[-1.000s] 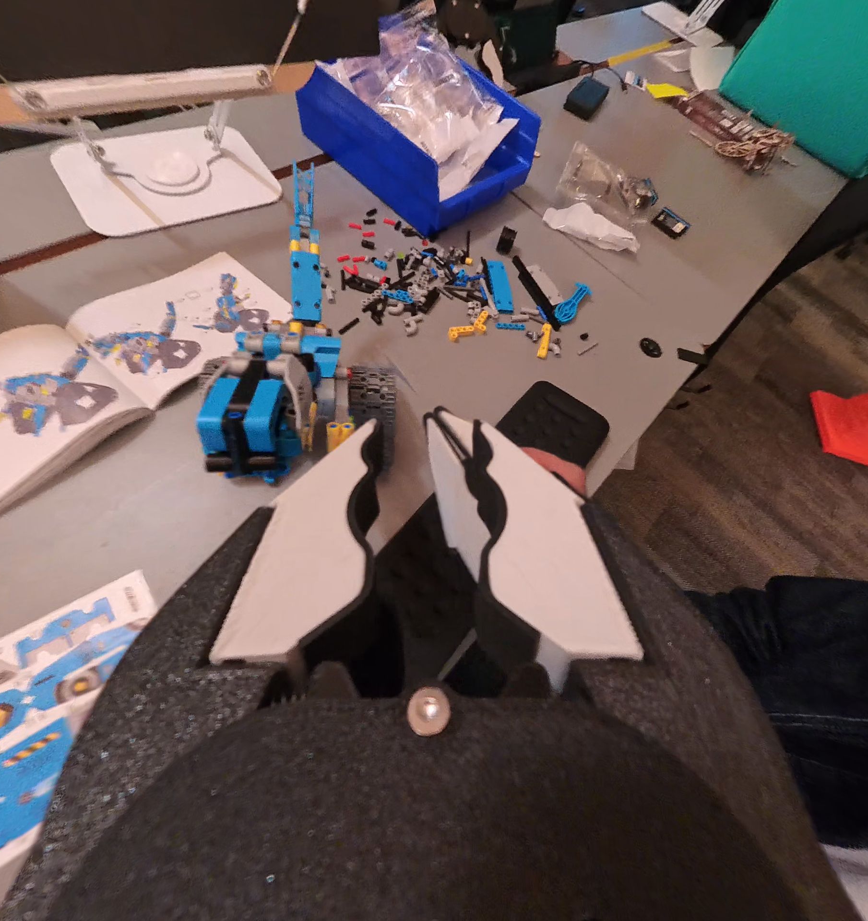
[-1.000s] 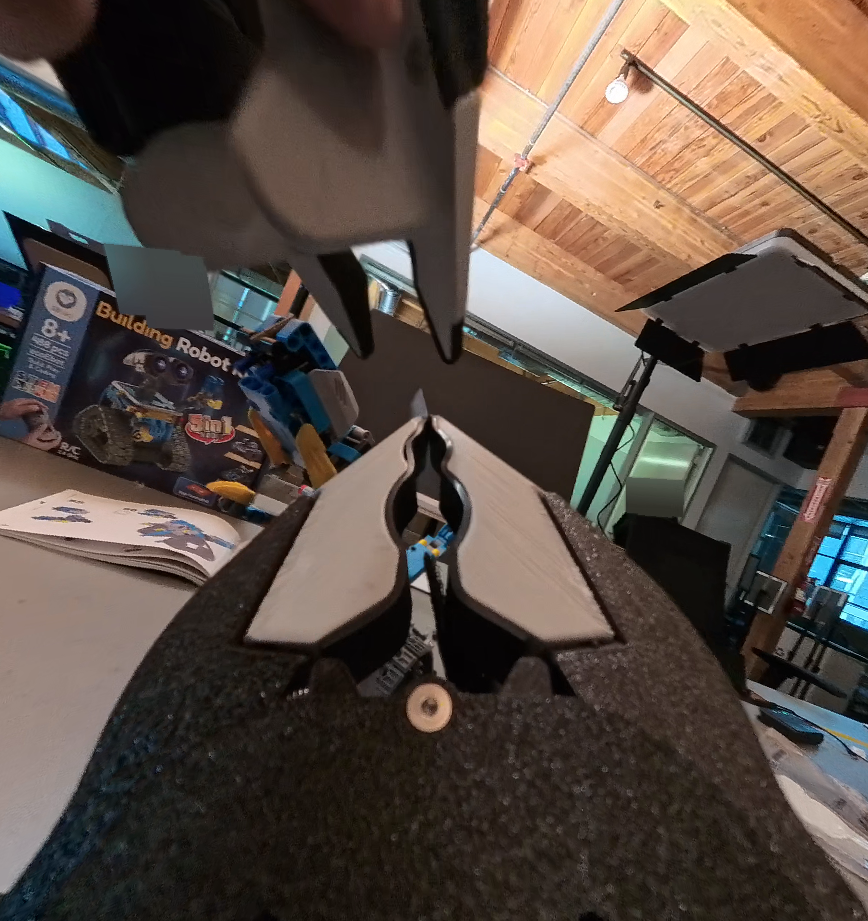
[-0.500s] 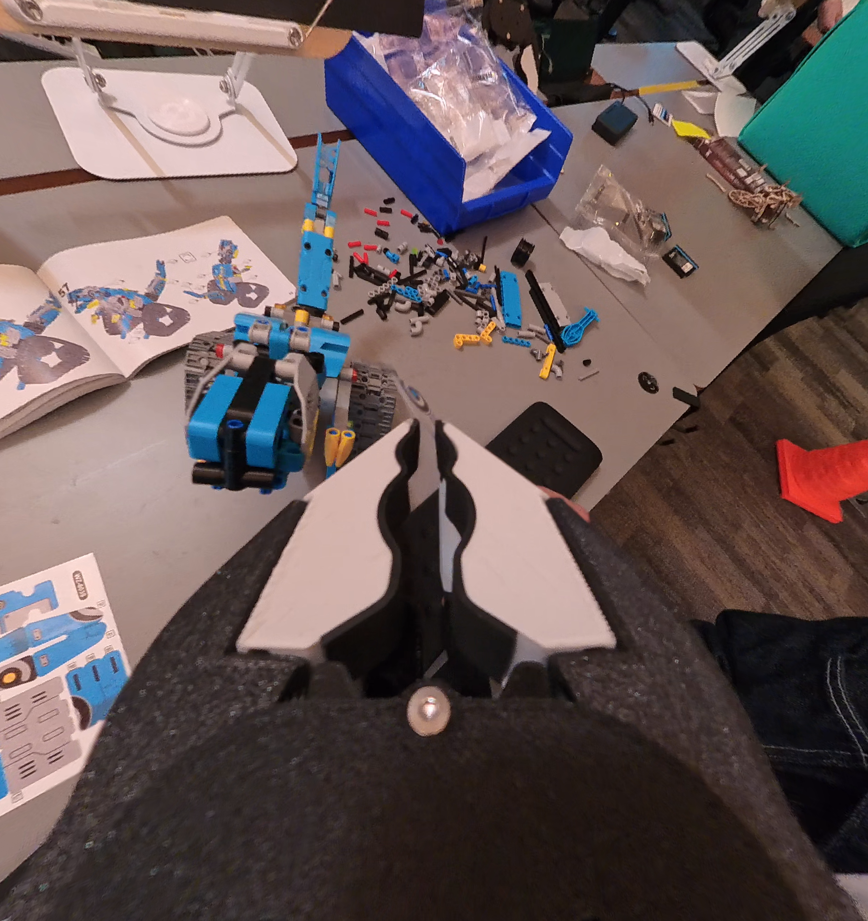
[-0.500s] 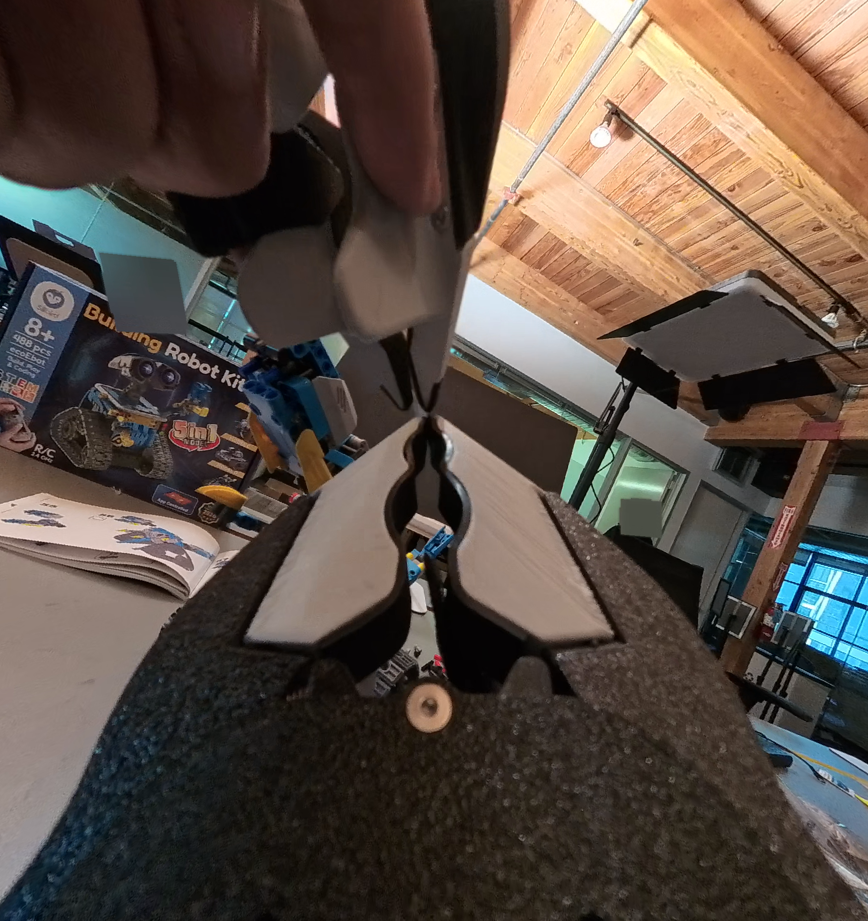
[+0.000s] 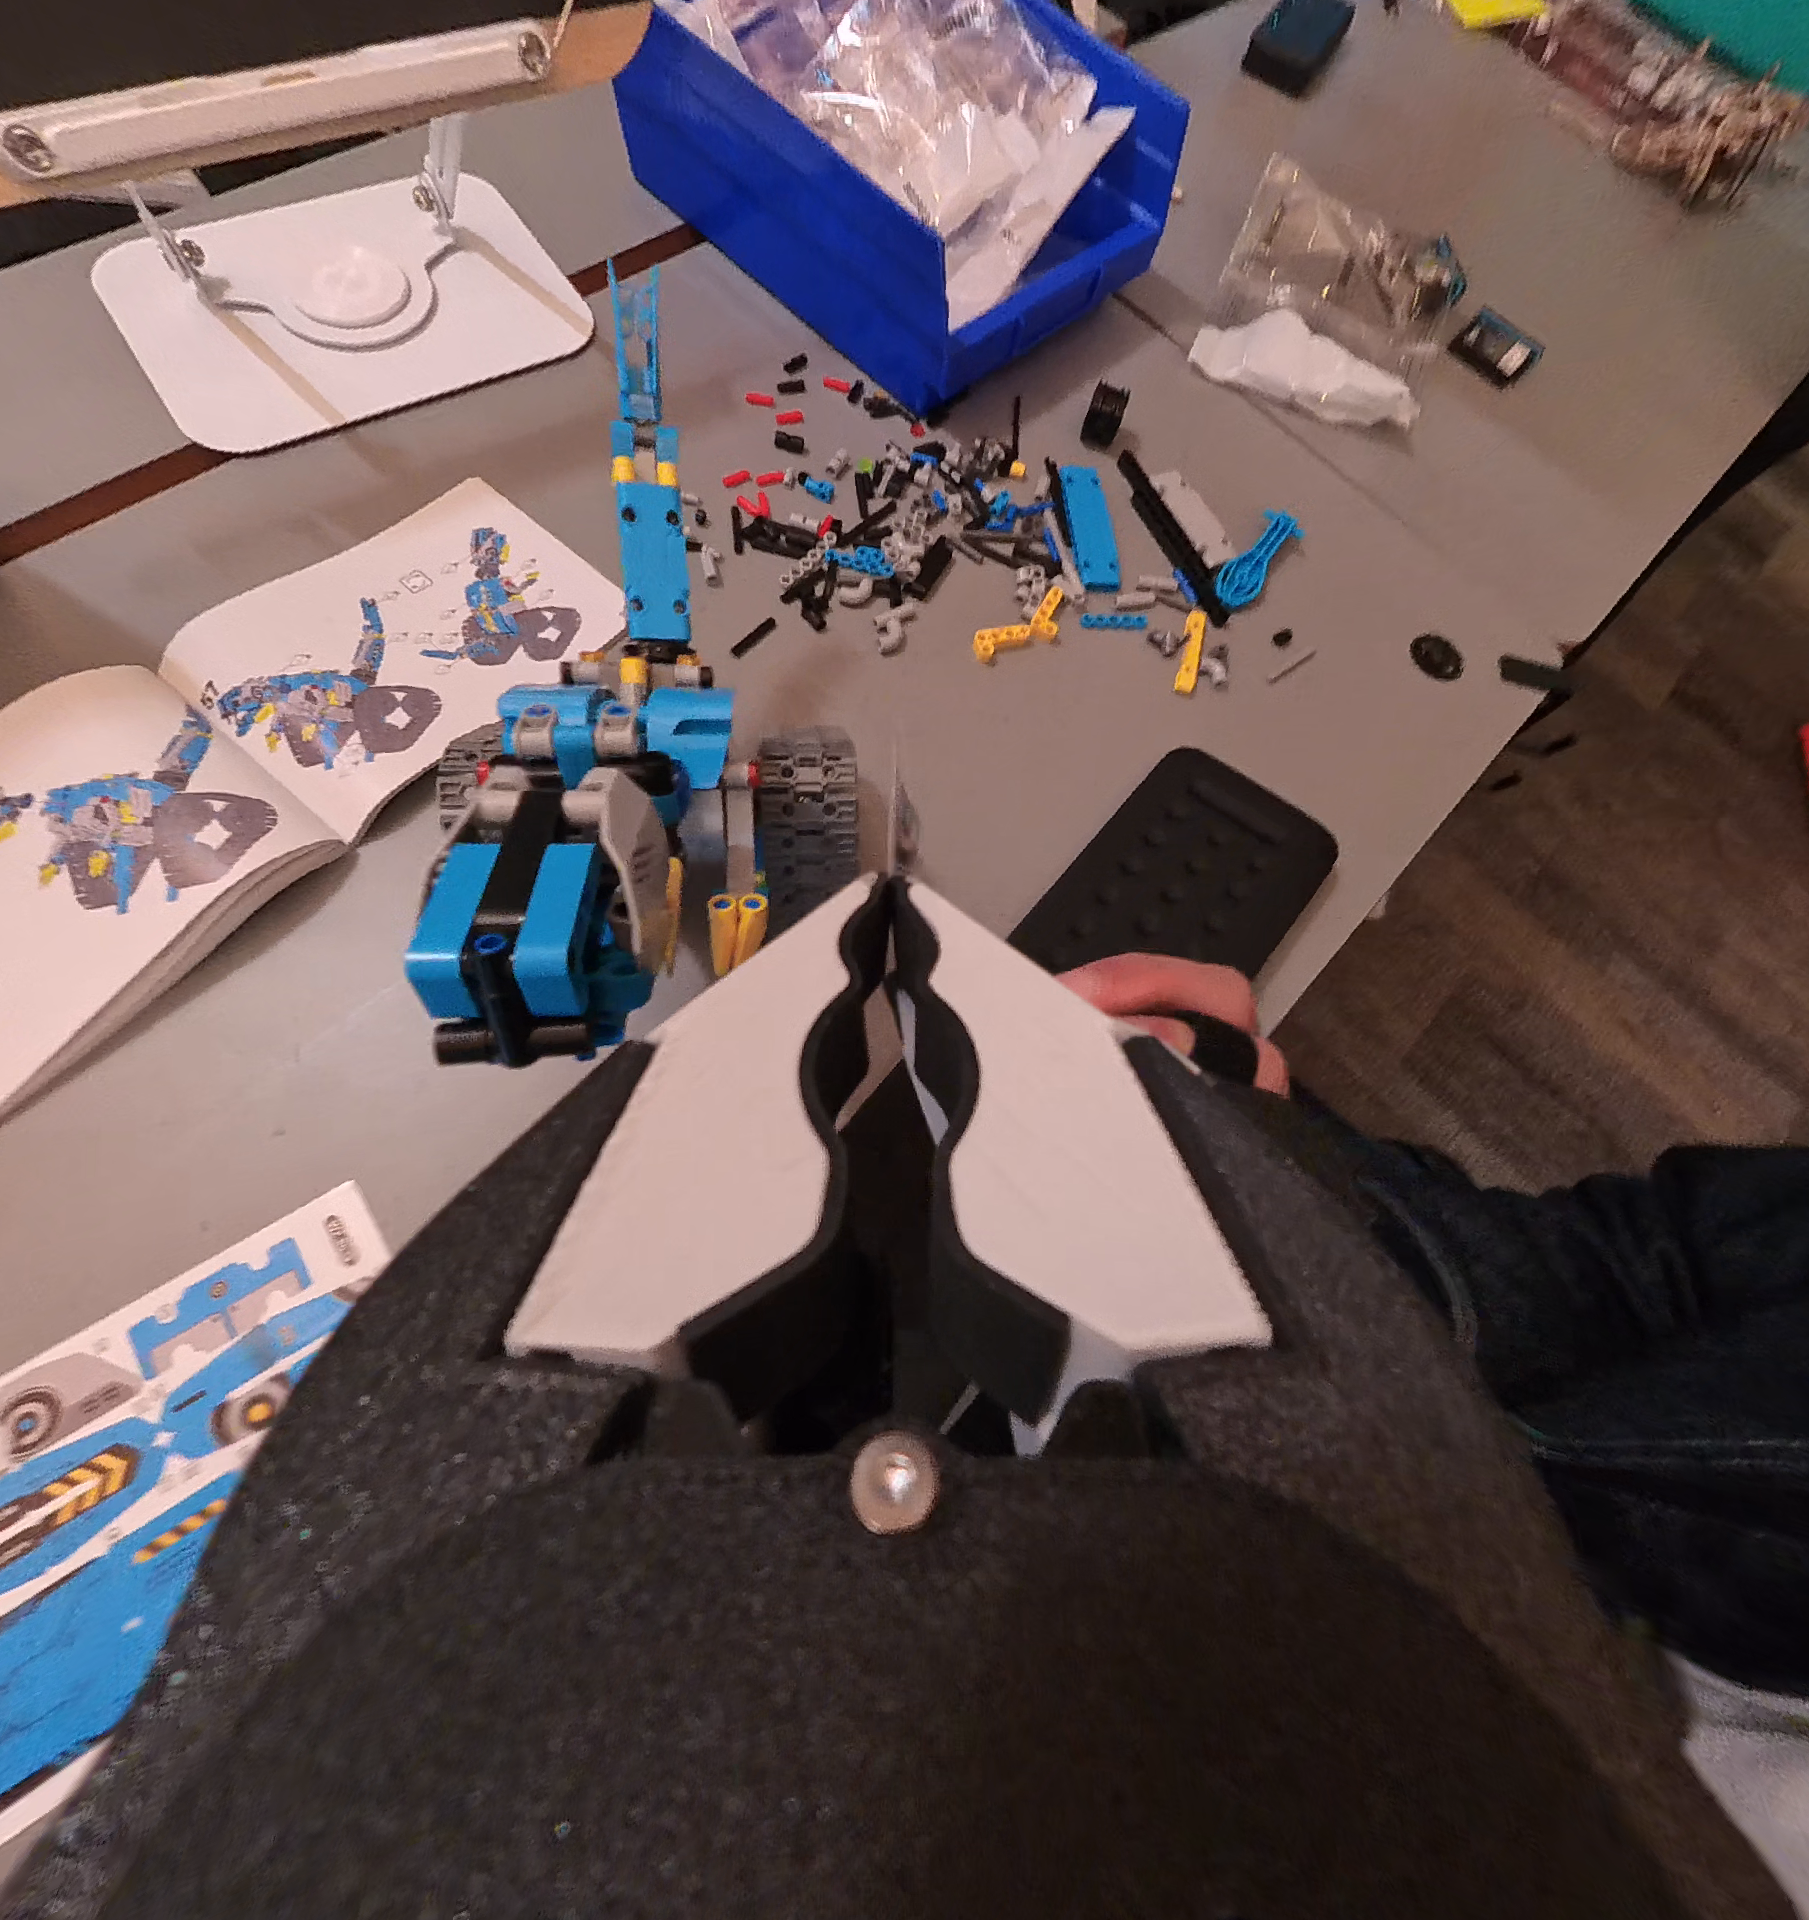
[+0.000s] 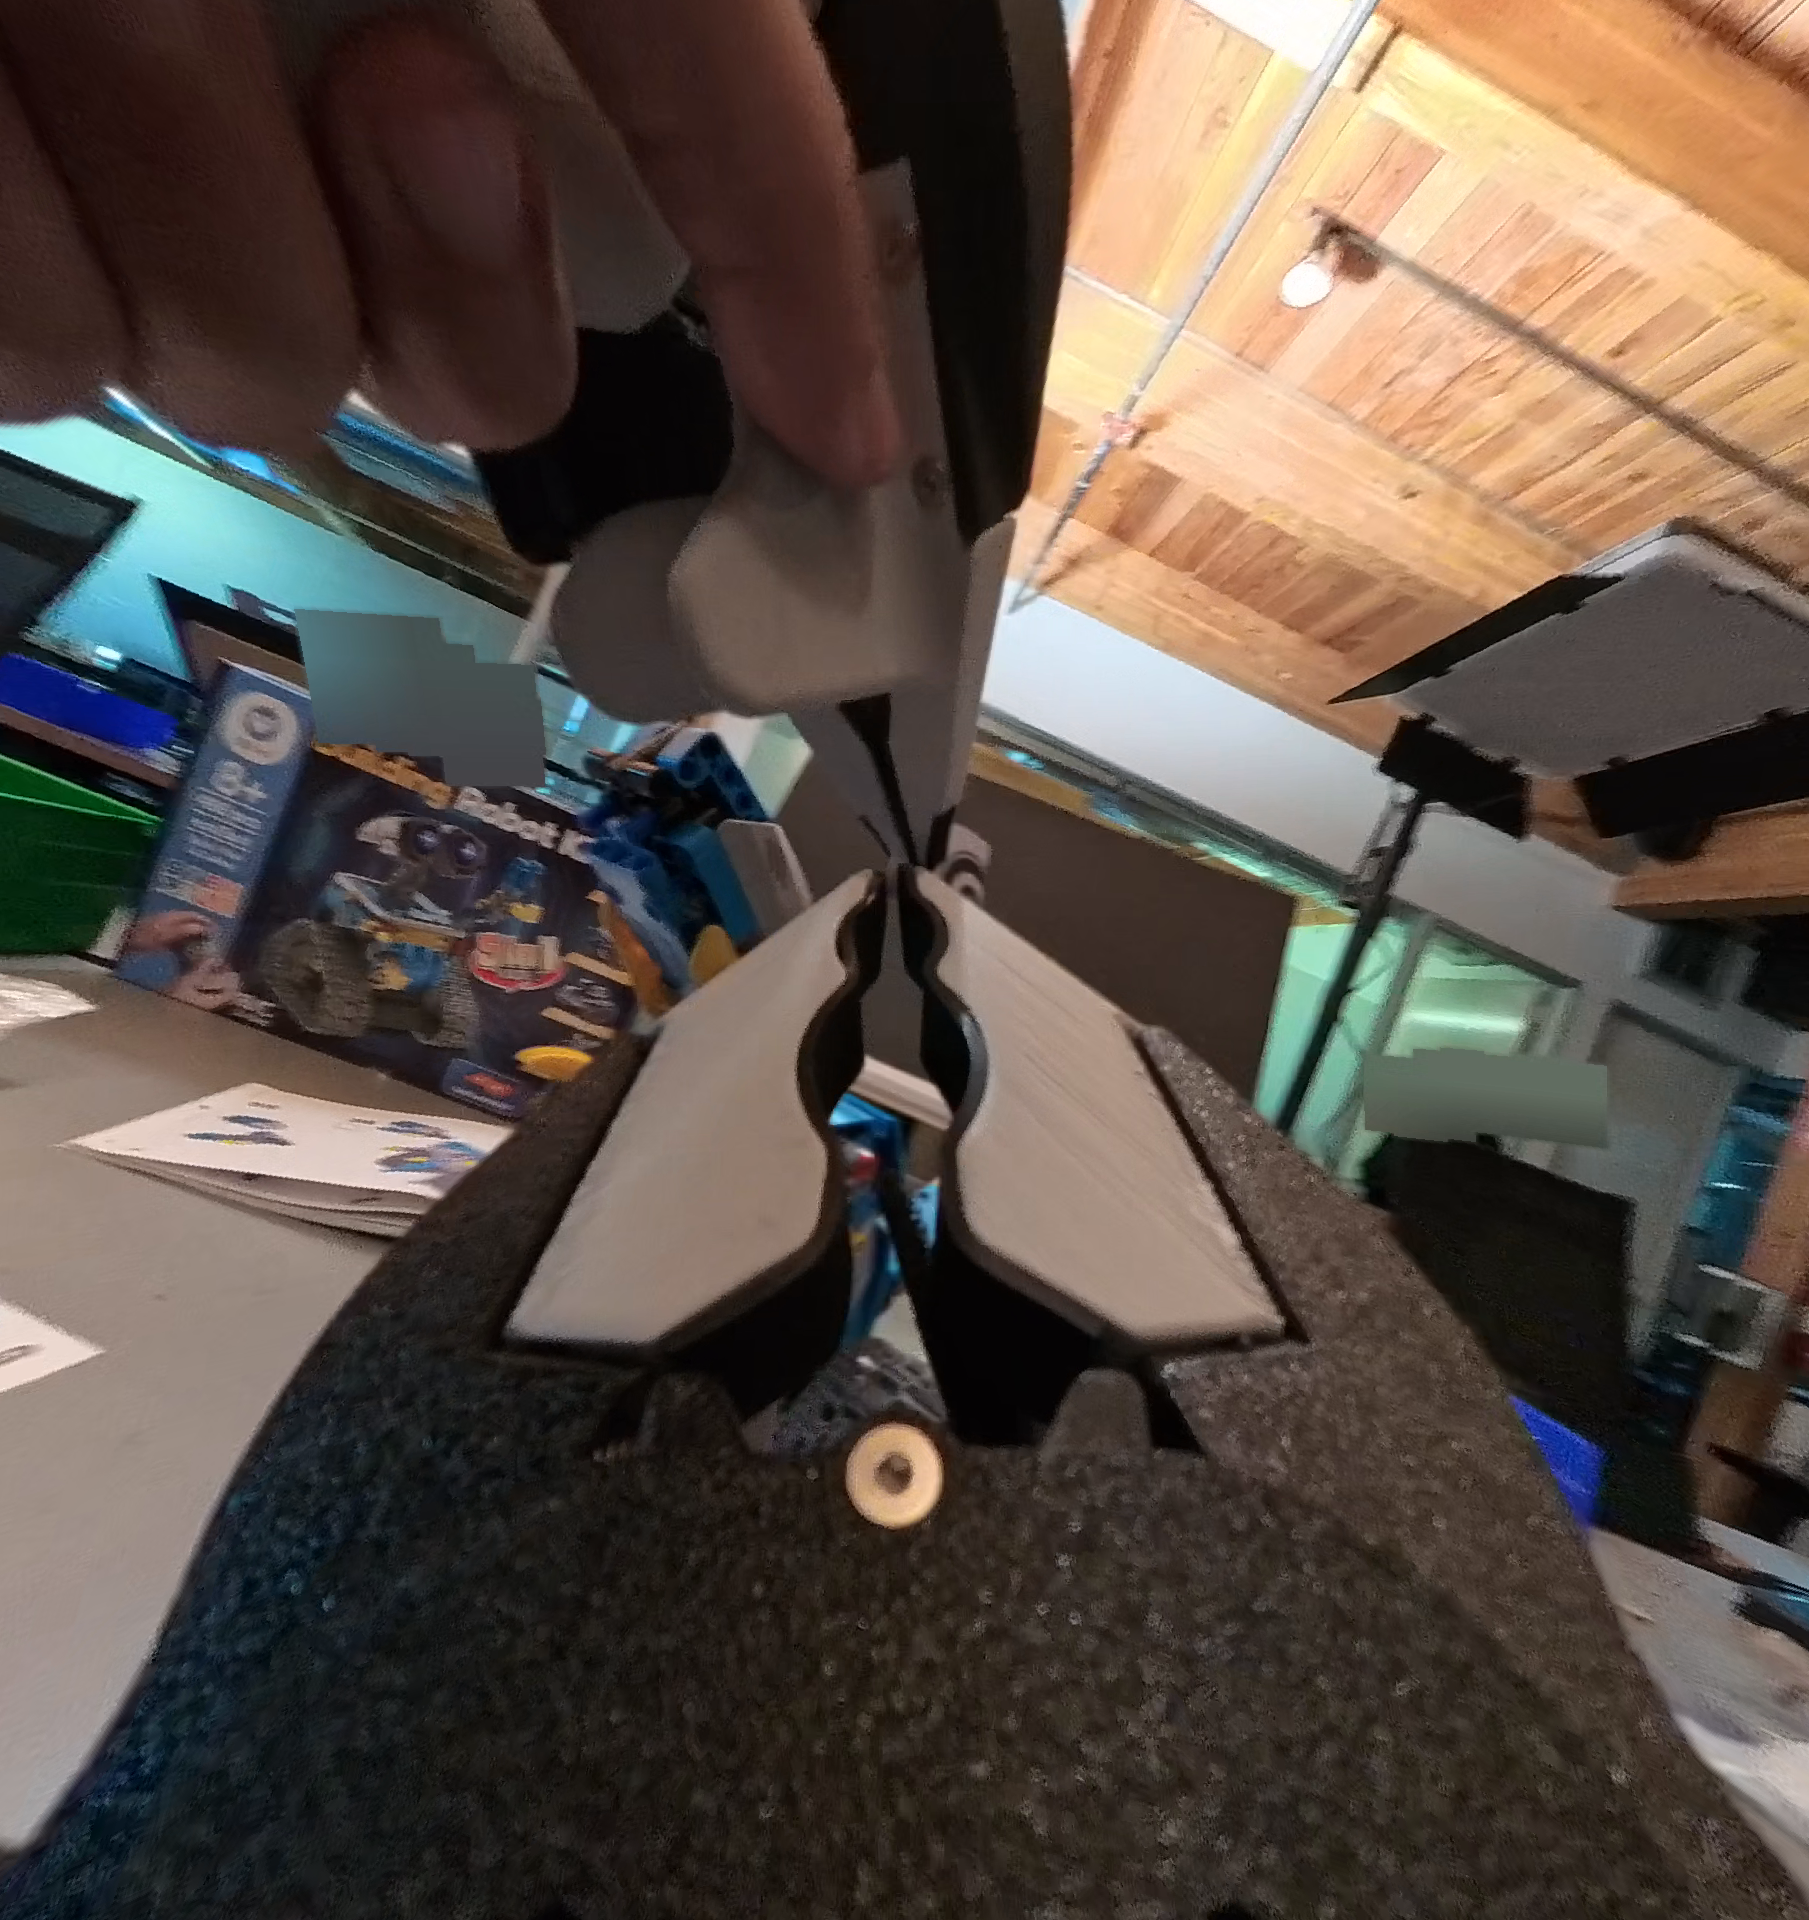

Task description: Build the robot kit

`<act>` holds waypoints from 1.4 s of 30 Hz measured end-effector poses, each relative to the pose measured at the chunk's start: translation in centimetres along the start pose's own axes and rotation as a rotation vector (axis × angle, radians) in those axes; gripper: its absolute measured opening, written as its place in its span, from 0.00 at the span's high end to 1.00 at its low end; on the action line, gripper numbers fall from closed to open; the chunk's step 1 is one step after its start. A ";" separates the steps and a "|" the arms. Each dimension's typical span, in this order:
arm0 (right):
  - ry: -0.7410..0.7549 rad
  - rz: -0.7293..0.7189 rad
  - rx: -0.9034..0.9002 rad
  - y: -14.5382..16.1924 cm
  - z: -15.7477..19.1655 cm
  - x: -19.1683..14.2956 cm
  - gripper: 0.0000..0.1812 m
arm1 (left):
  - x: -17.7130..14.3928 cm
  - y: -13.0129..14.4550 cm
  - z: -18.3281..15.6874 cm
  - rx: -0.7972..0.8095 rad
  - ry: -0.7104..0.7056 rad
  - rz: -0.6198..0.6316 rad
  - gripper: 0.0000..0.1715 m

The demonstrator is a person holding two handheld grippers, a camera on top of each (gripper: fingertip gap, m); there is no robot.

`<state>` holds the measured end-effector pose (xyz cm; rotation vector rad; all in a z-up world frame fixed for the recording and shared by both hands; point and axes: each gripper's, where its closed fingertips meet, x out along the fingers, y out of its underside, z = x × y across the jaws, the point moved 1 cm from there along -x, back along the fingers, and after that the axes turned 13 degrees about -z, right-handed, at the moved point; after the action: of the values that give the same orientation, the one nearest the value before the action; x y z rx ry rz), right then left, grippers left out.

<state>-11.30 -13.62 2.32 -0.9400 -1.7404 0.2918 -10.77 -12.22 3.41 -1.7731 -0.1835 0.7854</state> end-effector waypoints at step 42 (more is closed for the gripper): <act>-0.221 0.042 1.322 3.1 2.1 3.4 0.72 | 0.5 -0.7 3.5 -0.134 -0.180 0.707 1.00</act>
<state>-12.11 -8.66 2.00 0.0455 -1.2727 1.3881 -12.23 -8.91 3.32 -1.9042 0.3016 1.4644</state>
